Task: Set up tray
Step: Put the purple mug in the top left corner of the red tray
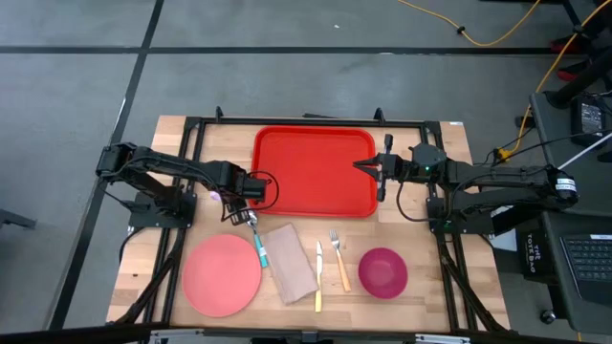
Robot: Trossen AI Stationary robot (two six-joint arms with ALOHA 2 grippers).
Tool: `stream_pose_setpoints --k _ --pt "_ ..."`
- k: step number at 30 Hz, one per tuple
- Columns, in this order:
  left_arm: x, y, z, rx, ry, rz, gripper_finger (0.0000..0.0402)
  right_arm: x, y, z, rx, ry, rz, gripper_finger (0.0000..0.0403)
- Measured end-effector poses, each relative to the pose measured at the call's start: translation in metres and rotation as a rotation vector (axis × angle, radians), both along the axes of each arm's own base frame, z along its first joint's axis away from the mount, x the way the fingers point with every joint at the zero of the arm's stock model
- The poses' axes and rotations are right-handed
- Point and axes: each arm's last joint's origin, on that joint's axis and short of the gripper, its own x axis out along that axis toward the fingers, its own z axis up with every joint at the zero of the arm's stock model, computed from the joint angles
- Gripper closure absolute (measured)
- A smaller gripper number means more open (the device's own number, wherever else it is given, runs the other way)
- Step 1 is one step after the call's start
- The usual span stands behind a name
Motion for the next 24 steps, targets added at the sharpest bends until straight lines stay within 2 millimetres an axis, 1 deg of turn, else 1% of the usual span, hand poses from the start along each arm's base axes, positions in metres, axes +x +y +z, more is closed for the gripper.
stream_pose_setpoints --k 7,15,24 --pt "0.0000 0.0000 0.0000 0.000 0.001 -0.001 0.0343 0.0000 0.0001 0.0000 0.000 0.000 0.000 0.0374" --pt "-0.0001 -0.0003 0.0000 -0.010 0.011 -0.063 0.0393 0.0000 0.0000 0.0000 0.000 0.000 0.000 0.0374" --pt "-0.0007 -0.0013 0.0000 -0.015 0.023 -0.098 0.0398 0.0000 0.0000 0.0000 0.000 0.000 0.000 0.0374"
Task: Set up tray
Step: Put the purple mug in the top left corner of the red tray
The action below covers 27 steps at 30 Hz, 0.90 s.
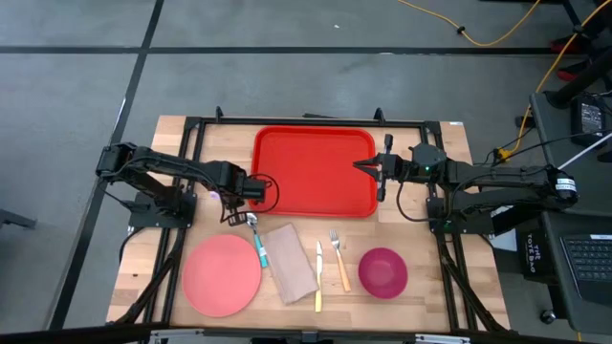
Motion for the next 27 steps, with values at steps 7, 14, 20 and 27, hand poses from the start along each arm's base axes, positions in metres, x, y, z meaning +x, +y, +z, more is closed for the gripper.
stream_pose_setpoints --k 7,14,20,27 --pt "-0.002 -0.004 0.001 -0.029 0.028 -0.038 0.0399 0.000 0.000 0.000 0.000 0.000 0.000 0.0374" --pt "-0.011 -0.003 0.018 -0.023 -0.022 -0.057 0.0399 0.000 0.000 0.000 0.000 -0.001 0.000 0.0374" --pt "-0.030 -0.002 0.042 0.005 -0.157 -0.054 0.0399 0.000 0.000 0.001 -0.003 -0.012 0.000 0.0374" --pt "-0.050 0.000 0.065 0.052 -0.313 -0.052 0.0399 0.000 0.000 0.002 -0.004 -0.023 0.000 0.0374"
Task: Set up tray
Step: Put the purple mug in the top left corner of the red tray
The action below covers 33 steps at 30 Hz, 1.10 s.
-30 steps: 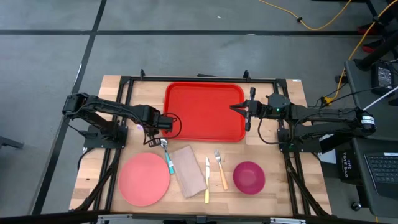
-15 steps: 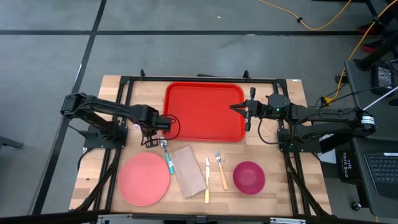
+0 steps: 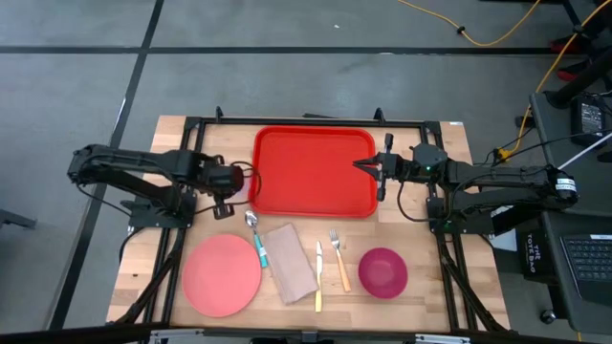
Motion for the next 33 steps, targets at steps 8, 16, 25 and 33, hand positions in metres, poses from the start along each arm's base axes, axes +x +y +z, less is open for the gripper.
stream_pose_setpoints --k 8,16,25,33 --pt "-0.001 0.000 0.014 0.024 -0.167 -0.035 0.0399 0.000 0.000 0.001 -0.001 -0.007 0.000 0.0374" --pt "0.005 -0.002 0.012 0.042 -0.172 -0.080 0.0399 0.000 0.000 0.001 -0.002 -0.007 0.000 0.0374" --pt "0.039 0.005 -0.006 0.088 -0.103 -0.219 0.0399 0.000 0.000 0.000 0.030 -0.008 0.003 0.0374" --pt "0.074 0.040 0.007 0.073 -0.082 -0.275 0.0399 0.000 0.000 0.000 0.027 -0.007 0.005 0.0374"
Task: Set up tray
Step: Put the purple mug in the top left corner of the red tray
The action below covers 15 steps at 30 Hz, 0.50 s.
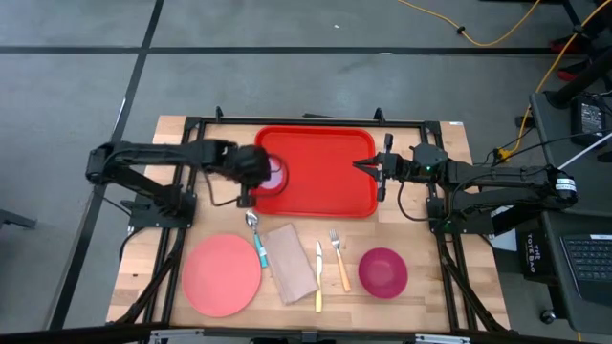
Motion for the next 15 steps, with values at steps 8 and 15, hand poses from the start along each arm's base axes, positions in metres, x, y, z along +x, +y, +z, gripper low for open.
stream_pose_setpoints --k 8,15 --pt "0.031 0.046 0.016 0.019 0.029 -0.044 0.0399 0.000 0.000 0.000 -0.024 0.008 0.003 0.0374" --pt "0.046 0.084 0.011 0.000 0.115 -0.043 0.0399 0.000 0.000 0.000 -0.026 0.008 0.004 0.0374"
